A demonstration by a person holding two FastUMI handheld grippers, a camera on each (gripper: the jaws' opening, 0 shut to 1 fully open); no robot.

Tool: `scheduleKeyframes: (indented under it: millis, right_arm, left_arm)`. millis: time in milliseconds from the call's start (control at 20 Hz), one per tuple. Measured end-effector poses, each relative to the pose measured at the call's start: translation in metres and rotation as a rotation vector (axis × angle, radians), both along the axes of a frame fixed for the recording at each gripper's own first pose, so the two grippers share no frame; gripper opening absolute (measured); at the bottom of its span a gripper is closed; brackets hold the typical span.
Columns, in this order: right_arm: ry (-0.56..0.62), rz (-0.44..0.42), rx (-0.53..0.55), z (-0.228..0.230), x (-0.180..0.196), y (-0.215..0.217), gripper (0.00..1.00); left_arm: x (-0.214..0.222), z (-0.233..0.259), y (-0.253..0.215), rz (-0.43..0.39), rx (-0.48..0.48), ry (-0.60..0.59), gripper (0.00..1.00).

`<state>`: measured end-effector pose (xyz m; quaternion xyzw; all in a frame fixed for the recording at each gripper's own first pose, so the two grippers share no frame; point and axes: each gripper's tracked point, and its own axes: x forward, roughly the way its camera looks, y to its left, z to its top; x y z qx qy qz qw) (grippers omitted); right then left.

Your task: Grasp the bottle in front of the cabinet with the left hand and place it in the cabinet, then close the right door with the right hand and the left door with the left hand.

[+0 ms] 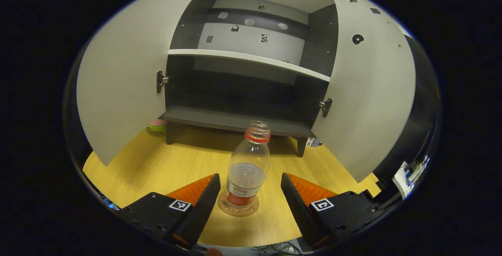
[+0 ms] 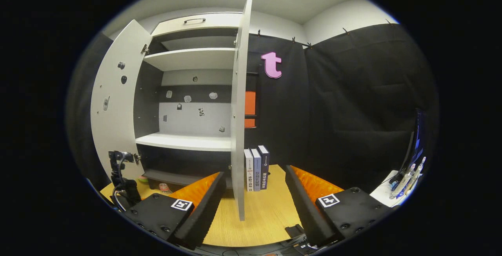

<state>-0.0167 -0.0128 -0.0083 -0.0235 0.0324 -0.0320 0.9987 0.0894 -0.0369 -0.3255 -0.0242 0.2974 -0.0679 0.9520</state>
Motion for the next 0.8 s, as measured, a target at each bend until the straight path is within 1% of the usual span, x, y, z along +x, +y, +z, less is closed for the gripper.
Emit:
scheduleKeyframes:
  millis: [250, 450, 650, 750, 800]
  right_arm:
    - [0.019, -0.033, -0.02, -0.005, -0.004, -0.013, 0.92]
    - [0.041, -0.079, -0.028, -0.01, -0.012, -0.03, 0.92]
    - [0.063, -0.126, -0.038, -0.014, -0.021, -0.047, 0.92]
    - [0.072, -0.138, -0.04, -0.015, -0.024, -0.051, 0.92]
    - [0.073, -0.143, -0.038, -0.016, -0.025, -0.053, 0.92]
  left_arm:
    - [0.009, -0.033, 0.002, 0.005, -0.002, 0.053, 0.95]
    - [0.017, -0.051, -0.004, -0.011, 0.013, 0.071, 0.95]
    - [0.022, -0.067, -0.007, 0.0, 0.017, 0.102, 0.95]
    - [0.024, -0.068, -0.006, 0.001, 0.019, 0.098, 0.94]
    - [0.024, -0.066, -0.007, -0.005, 0.021, 0.096, 0.89]
